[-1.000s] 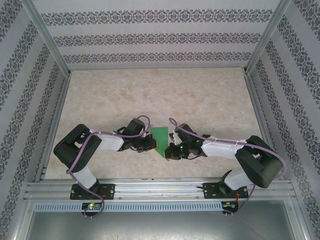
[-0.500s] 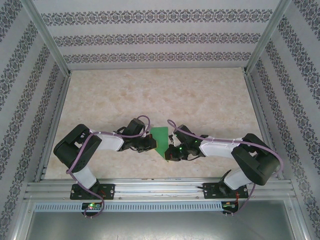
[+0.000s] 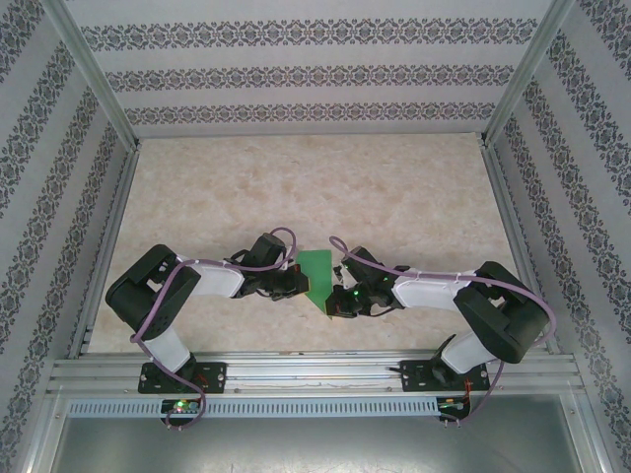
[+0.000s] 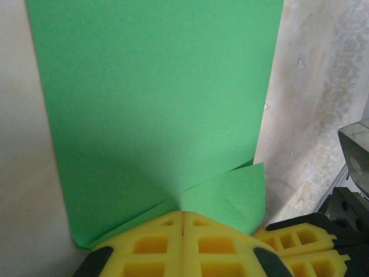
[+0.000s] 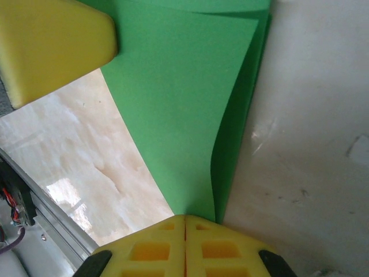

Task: Fold a paper plane with a square sheet of paper (fold left side to right side)
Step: Third fold the triangle at the center of the table.

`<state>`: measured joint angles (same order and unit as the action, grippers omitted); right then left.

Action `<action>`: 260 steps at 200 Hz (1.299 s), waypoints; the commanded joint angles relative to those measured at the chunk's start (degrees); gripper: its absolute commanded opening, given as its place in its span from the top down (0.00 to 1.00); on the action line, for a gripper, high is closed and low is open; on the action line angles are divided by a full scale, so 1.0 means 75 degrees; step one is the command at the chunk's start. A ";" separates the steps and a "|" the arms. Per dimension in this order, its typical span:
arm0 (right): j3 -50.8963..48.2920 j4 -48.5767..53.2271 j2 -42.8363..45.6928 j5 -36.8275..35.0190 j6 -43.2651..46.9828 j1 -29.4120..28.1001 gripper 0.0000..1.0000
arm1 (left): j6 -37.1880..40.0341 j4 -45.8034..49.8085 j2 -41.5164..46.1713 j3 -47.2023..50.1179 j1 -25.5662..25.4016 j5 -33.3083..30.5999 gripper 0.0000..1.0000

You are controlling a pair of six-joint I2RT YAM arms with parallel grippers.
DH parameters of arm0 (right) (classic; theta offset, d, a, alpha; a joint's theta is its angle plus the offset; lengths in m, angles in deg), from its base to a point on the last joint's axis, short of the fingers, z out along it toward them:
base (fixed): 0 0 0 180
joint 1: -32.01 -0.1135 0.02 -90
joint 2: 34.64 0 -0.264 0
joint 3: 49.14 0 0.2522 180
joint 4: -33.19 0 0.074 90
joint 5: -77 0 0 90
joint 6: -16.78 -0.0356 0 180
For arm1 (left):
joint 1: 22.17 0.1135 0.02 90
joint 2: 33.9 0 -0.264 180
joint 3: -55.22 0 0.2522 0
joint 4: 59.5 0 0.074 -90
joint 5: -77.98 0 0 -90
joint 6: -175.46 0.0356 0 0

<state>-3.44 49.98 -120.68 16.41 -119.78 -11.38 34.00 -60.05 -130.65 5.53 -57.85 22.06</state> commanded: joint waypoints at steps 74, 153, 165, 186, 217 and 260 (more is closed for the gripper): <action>0.0046 0.0781 -0.0415 -0.0454 0.0127 -0.0223 0.93 | 0.0036 0.0669 0.0133 0.0065 -0.0082 -0.0258 1.00; 0.0007 0.1453 -0.0491 -0.1288 -0.0090 -0.0250 1.00 | 0.0096 0.0753 0.1972 0.0524 -0.0225 -0.0302 1.00; 0.0019 0.1488 -0.0544 -0.1390 -0.0129 -0.0266 1.00 | 0.0050 0.0688 0.2143 0.0639 -0.0346 -0.0271 1.00; 0.0075 0.1578 -0.0622 -0.1556 -0.0159 -0.0325 1.00 | -0.0264 0.0098 0.2097 0.0895 -0.0610 -0.0116 1.00; 0.0184 0.1774 -0.0686 -0.1817 -0.0184 -0.0412 1.00 | -0.0597 -0.0791 0.1488 0.0945 -0.0916 -0.0021 1.00; 0.0299 0.2043 -0.0716 -0.1996 -0.0108 -0.0472 1.00 | -0.0673 -0.1193 0.0863 0.0672 -0.1078 -0.0112 1.00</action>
<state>0.80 56.61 -122.40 10.62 -120.46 -14.38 30.50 -63.94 -122.72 12.35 -65.02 20.95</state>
